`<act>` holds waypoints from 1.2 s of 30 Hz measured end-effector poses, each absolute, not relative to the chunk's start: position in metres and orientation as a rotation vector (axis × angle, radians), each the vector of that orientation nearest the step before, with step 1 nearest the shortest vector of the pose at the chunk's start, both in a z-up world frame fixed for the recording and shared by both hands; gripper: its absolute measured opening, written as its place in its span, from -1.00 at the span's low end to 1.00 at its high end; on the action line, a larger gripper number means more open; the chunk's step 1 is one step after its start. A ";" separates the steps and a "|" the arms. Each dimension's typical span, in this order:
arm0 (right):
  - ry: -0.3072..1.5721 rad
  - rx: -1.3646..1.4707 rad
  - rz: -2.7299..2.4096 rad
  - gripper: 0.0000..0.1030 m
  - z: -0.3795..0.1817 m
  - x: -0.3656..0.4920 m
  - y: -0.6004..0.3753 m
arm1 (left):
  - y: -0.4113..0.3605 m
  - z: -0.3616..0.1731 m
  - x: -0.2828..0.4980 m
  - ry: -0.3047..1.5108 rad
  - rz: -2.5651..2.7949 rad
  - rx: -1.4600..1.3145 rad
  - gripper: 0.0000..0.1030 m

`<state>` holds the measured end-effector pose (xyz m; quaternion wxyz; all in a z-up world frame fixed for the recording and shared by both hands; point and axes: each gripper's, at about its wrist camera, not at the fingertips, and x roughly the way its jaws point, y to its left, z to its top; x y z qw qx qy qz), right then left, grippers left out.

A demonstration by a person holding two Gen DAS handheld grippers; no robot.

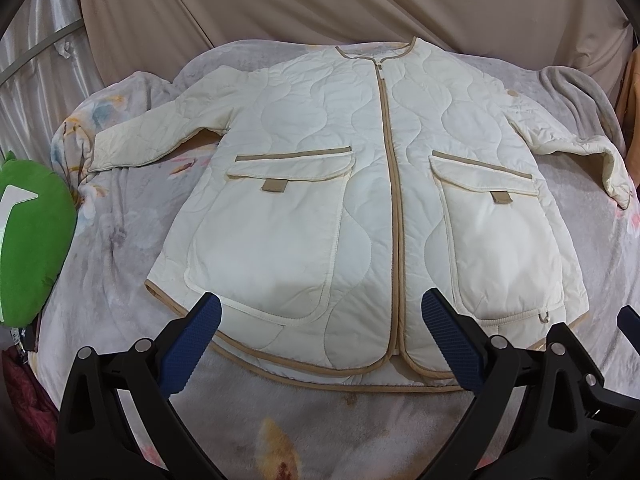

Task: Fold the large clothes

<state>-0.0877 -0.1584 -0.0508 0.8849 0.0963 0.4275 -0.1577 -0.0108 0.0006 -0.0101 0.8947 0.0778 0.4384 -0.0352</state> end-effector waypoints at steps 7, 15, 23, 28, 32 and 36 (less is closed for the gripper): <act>0.891 0.203 -0.326 0.90 -0.051 -0.088 -0.158 | 0.003 -0.010 -0.010 0.909 -0.073 0.162 0.90; 0.892 0.205 -0.325 0.90 -0.052 -0.088 -0.159 | 0.003 -0.010 -0.010 0.909 -0.074 0.164 0.90; 0.863 0.253 -0.289 0.90 -0.055 -0.084 -0.193 | 0.017 -0.013 0.009 0.946 -0.076 0.101 0.91; 0.777 0.411 -0.390 0.90 -0.051 -0.092 -0.293 | 0.046 -0.006 0.037 0.928 -0.040 -0.010 0.90; 0.667 0.617 -0.499 0.90 -0.053 -0.097 -0.395 | 0.056 -0.007 0.058 0.916 0.021 -0.015 0.90; 0.566 0.803 -0.535 0.90 -0.064 -0.081 -0.475 | 0.060 -0.013 0.073 0.915 0.062 -0.075 0.90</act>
